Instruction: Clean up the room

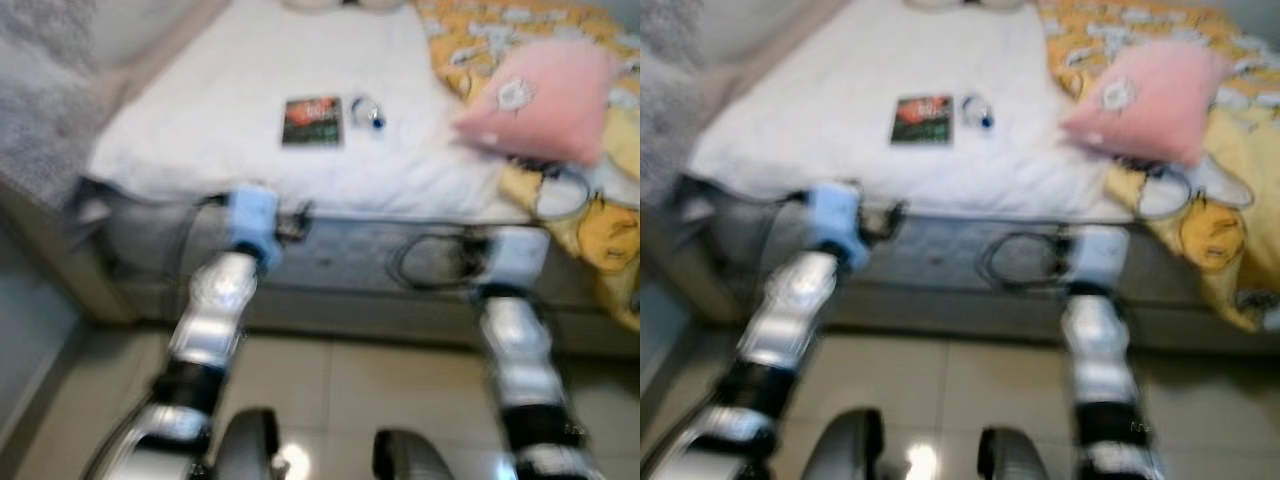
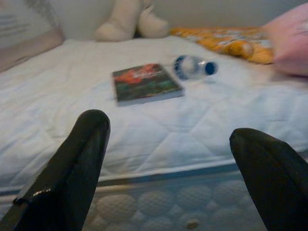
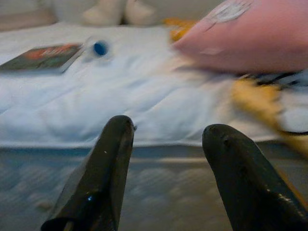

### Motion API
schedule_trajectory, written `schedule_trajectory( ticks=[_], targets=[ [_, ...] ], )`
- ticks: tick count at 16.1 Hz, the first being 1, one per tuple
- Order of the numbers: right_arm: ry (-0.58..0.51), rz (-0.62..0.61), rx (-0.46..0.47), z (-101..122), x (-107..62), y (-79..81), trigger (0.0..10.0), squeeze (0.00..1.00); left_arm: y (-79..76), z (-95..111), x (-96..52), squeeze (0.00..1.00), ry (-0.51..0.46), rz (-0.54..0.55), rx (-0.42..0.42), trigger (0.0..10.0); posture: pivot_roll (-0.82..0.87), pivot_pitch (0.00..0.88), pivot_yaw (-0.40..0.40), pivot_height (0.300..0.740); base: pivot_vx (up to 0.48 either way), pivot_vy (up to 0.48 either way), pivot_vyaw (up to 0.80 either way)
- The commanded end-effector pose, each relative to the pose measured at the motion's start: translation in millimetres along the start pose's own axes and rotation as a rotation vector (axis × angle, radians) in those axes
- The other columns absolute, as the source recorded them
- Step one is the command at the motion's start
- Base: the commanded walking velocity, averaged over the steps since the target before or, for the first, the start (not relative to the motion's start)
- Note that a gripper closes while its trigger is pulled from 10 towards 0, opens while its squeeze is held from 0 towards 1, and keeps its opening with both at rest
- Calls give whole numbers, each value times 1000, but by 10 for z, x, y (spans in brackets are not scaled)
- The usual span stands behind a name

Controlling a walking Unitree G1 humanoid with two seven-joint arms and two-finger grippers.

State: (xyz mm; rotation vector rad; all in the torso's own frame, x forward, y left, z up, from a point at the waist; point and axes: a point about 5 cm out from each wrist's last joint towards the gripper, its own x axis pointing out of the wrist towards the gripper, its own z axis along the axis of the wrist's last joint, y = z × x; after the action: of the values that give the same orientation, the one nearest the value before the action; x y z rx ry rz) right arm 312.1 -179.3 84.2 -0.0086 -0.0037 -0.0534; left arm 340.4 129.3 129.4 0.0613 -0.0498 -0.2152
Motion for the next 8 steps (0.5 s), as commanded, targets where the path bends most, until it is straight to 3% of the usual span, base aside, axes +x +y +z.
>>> schedule_trajectory(
  ticks=[1,6,7,8],
  targets=[
    [8,-24,-17,9,-7,-112,10000,1000,-118,-39,0,0,10,-29,-25,10000,-38,0,11,631,405,-255,0],
    [20,17,-25,3,-19,-83,10000,1000,-187,-70,6,0,13,-44,-39,10000,-49,0,-2,631,398,-265,0],
    [27,33,-29,-1,-17,-61,10000,584,-181,-89,5,0,27,-38,-18,10000,-48,0,-3,631,0,-352,-406],
    [37,37,-42,-10,-16,-58,10000,584,-177,-101,7,0,36,-32,-9,10000,-45,0,-3,631,0,-352,-406]
  ],
)
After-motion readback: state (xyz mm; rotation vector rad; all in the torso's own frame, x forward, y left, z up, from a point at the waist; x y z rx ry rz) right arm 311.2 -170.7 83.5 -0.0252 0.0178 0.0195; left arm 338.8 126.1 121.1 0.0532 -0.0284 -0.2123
